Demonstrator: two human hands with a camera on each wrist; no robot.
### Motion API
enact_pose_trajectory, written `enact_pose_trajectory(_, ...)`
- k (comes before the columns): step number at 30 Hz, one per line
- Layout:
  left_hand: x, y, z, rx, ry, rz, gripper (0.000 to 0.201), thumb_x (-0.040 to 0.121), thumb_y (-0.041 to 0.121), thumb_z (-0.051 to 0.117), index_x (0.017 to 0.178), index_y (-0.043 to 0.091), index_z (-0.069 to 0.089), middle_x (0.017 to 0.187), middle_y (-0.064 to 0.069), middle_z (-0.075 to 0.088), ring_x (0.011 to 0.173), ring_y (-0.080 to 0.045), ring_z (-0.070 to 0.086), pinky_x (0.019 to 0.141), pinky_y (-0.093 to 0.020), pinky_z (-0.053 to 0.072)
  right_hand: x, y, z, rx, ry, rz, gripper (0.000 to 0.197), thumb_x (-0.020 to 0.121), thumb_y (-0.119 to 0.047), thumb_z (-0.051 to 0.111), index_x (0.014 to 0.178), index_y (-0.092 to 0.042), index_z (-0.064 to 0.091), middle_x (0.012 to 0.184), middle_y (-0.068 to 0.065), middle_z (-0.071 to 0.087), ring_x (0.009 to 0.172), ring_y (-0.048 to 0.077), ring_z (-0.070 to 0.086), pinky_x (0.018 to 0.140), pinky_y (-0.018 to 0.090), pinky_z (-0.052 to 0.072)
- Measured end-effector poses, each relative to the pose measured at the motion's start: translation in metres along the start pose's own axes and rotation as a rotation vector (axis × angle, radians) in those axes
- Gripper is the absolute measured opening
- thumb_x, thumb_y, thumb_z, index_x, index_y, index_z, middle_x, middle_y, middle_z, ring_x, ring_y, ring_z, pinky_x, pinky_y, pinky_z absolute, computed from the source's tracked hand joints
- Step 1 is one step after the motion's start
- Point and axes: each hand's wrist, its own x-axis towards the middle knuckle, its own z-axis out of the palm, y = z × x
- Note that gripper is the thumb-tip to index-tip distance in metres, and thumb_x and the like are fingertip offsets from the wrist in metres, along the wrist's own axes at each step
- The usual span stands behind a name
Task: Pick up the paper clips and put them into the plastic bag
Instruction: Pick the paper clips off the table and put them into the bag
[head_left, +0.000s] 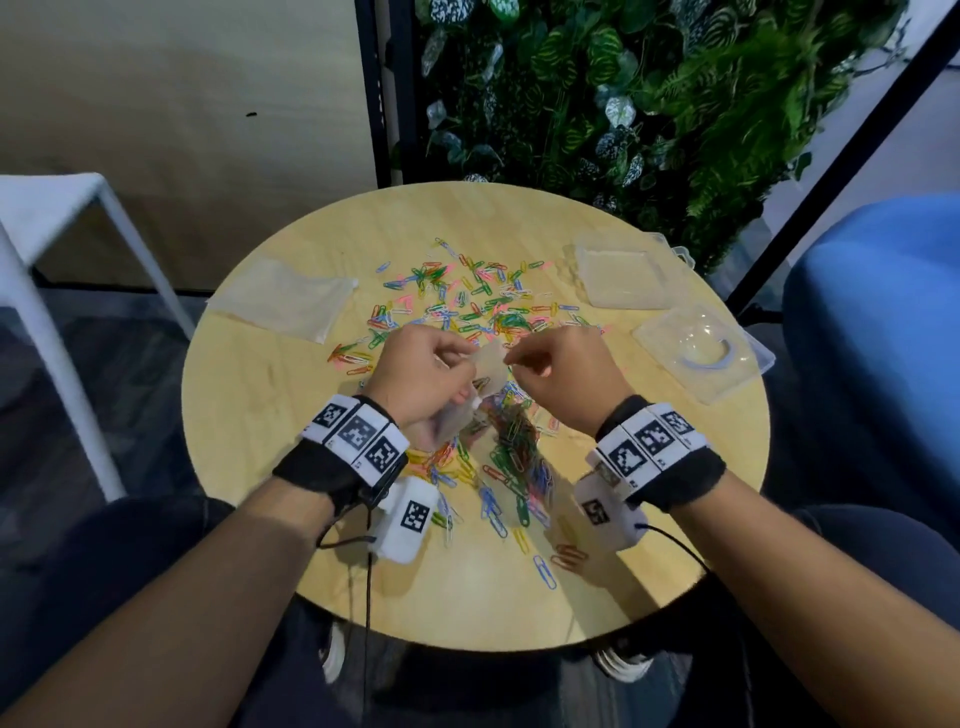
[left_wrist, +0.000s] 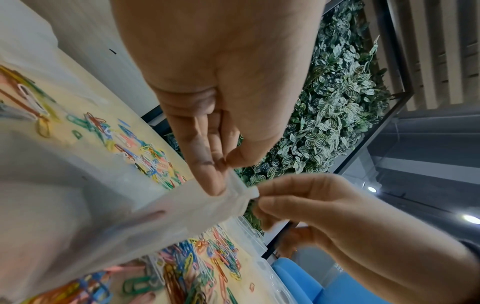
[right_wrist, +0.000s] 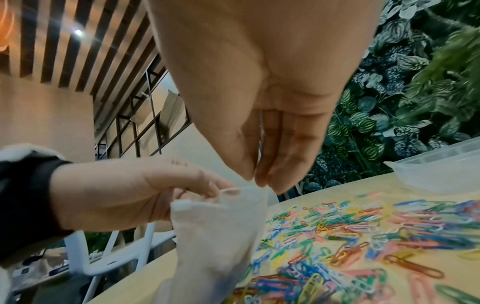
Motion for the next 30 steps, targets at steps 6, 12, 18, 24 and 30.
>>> enact_pose_trajectory(6, 0.005, 0.0, -0.004, 0.079, 0.029, 0.039, 0.024, 0.084, 0.007, 0.067, 0.106, 0.007, 0.077, 0.078, -0.008, 0.074, 0.068, -0.024, 0.075, 0.074, -0.044, 0.064, -0.082, 0.015, -0.013, -0.096, -0.699, 0.476, 0.1, 0.067, -0.05, 0.082, 0.142, -0.012, 0.029, 0.084, 0.005, 0.068, 0.06, 0.02, 0.07, 0.048, 0.032, 0.056)
enact_pose_trajectory(12, -0.002, 0.008, -0.003, 0.081, 0.047, 0.046, 0.017, 0.084, 0.006, 0.065, 0.094, 0.012, 0.078, 0.072, -0.011, 0.073, 0.061, -0.022, 0.073, 0.069, -0.037, 0.063, -0.122, 0.013, 0.018, -0.258, -0.601, 0.418, 0.112, 0.049, -0.053, 0.088, 0.135, -0.009, 0.03, 0.112, 0.012, 0.05, 0.099, 0.029, 0.055, 0.084, 0.04, 0.052)
enact_pose_trajectory(18, -0.004, 0.013, -0.011, 0.098, 0.122, 0.063, 0.014, 0.084, 0.006, 0.068, 0.091, 0.01, 0.079, 0.079, -0.019, 0.071, 0.058, -0.02, 0.066, 0.072, -0.037, 0.062, -0.092, 0.01, 0.038, -0.07, -0.422, 0.417, 0.11, 0.064, -0.039, 0.086, 0.15, -0.022, 0.019, 0.128, 0.014, 0.039, 0.101, 0.029, 0.055, 0.087, 0.029, 0.045)
enact_pose_trajectory(24, -0.005, 0.012, -0.018, 0.119, 0.103, 0.078, 0.016, 0.084, 0.005, 0.067, 0.092, 0.012, 0.079, 0.075, -0.016, 0.072, 0.054, -0.016, 0.065, 0.073, -0.037, 0.062, -0.053, 0.011, 0.046, -0.213, -0.336, 0.253, 0.058, 0.08, -0.036, 0.074, 0.133, -0.02, 0.055, 0.116, 0.01, 0.047, 0.095, 0.026, 0.05, 0.084, 0.029, 0.043)
enact_pose_trajectory(30, -0.001, 0.012, -0.018, 0.143, 0.075, 0.092, 0.016, 0.084, 0.007, 0.066, 0.092, 0.012, 0.079, 0.07, -0.01, 0.071, 0.056, -0.01, 0.065, 0.08, -0.034, 0.06, -0.027, 0.017, 0.036, -0.393, -0.369, 0.212, 0.012, 0.083, -0.014, 0.066, 0.089, -0.013, 0.077, 0.085, 0.008, 0.071, 0.08, 0.024, 0.064, 0.067, 0.027, 0.051)
